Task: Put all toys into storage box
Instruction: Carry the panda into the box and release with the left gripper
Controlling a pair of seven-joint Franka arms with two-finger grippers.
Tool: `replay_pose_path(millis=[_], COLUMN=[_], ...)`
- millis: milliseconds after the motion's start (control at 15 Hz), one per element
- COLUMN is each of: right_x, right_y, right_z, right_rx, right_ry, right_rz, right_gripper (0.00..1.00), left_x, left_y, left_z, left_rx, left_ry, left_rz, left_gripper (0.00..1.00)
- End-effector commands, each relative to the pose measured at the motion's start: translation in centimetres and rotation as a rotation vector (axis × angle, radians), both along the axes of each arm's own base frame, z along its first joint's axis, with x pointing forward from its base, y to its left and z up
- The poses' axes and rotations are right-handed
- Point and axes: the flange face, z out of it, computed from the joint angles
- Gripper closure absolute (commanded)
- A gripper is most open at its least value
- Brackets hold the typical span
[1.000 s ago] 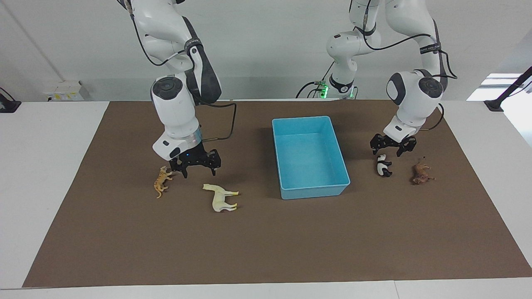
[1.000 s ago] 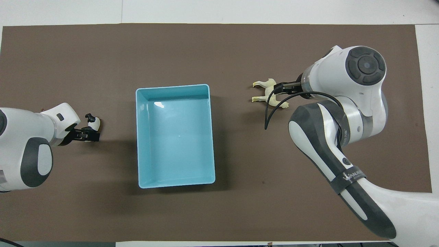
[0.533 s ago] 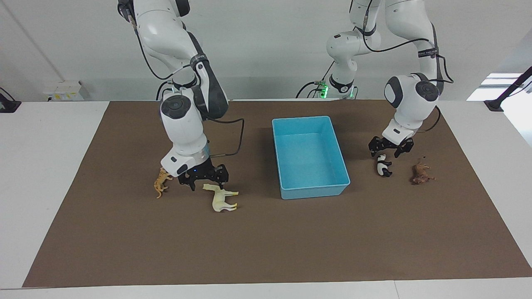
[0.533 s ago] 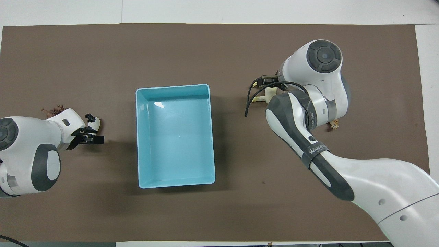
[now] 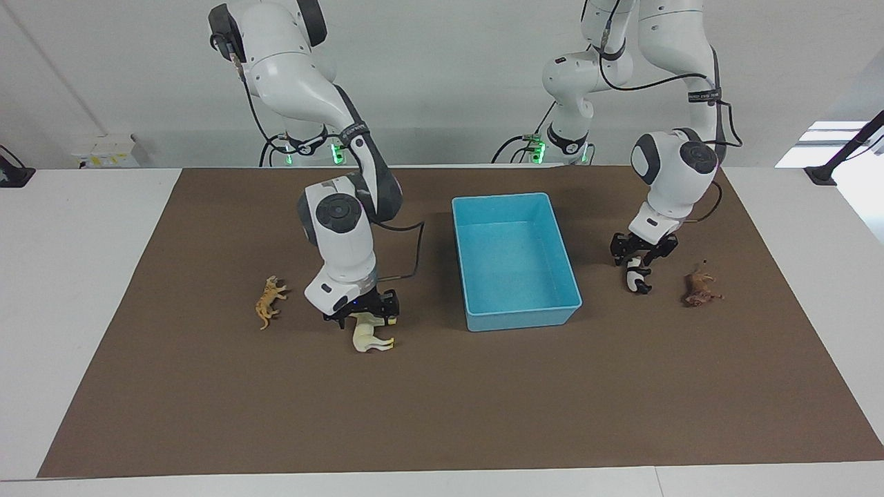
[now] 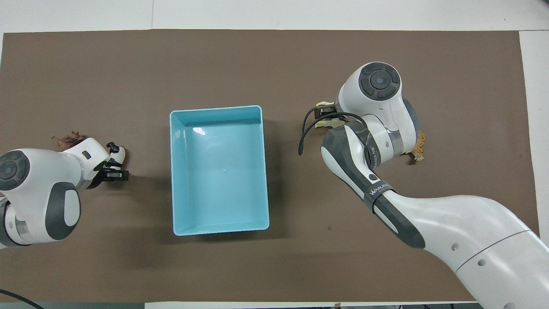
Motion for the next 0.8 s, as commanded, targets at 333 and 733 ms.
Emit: replay_pose_path(millis=[333,733], right_x=[-0.4,-0.6], right_y=[-0.6,-0.4], right_z=[-2.6,-2.7], right_rx=[-0.011,-0.011], right_ry=[-0.031,-0.029], right_rz=[0.006,0.009], right_gripper=[0.02,1.0], left_x=[2.6,4.6], left_y=[-0.5,-12.8], left_z=[3.2,17.2], left_rx=[0.001,0.017], left_ry=[-0.008,0.089], left_rz=[0.012,0.127], left_gripper=[0.8,0.8])
